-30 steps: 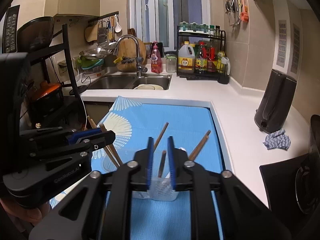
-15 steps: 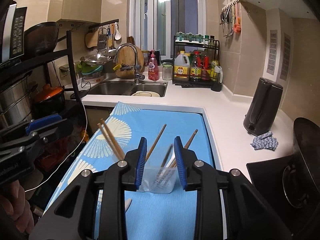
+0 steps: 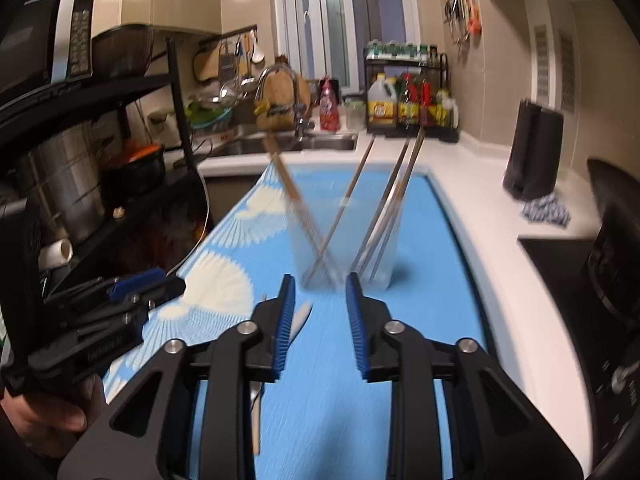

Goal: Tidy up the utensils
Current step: 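Move the left tool to the metal fork while the right tool closes on the last chopstick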

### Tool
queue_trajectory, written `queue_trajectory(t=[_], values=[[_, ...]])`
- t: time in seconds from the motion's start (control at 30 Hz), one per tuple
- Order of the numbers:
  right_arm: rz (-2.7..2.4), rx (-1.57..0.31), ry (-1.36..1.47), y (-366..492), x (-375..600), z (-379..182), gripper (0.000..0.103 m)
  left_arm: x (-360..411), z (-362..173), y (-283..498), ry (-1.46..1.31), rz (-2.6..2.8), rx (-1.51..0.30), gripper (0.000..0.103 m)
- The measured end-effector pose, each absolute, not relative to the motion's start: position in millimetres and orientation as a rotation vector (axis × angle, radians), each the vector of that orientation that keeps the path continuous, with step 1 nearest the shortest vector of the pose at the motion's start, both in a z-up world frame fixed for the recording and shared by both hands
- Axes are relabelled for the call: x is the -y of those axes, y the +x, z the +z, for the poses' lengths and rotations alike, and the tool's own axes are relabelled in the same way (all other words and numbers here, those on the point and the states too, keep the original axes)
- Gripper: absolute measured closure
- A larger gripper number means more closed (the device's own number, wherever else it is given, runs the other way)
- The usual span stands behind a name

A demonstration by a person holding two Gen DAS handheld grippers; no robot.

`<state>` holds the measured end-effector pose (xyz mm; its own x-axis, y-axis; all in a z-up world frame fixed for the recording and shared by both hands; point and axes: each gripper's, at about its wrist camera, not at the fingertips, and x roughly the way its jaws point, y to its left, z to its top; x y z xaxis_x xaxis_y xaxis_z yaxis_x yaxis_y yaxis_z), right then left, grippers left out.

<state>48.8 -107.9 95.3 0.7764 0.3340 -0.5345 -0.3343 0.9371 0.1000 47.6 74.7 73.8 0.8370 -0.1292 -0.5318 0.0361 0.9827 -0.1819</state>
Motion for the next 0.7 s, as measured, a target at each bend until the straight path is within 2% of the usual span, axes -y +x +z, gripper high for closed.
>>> queue_trajectory(t=[0.03,0.2,0.47,0.57,0.63,0.7], values=[[0.368,-0.604,0.013,46,107,82,0.094,-78,65,46,-0.173,-0.077,-0.595,0.077],[0.416,-0.694,0.030,26,89,17,0.094,-85,38,32,-0.199,-0.039,-0.641,0.078],[0.472,-0.761,-0.043,18,59,-25,0.085,-70,6,32,-0.219,-0.151,-0.718,0.078],[0.476,-0.786,-0.064,19,57,-35,0.084,-61,-2,38,-0.247,-0.225,-0.761,0.074],[0.481,-0.785,-0.067,17,58,-37,0.084,-56,-8,40,-0.247,-0.236,-0.779,0.066],[0.485,-0.783,-0.069,17,59,-37,0.084,-54,-16,47,-0.288,-0.276,-0.820,0.064]])
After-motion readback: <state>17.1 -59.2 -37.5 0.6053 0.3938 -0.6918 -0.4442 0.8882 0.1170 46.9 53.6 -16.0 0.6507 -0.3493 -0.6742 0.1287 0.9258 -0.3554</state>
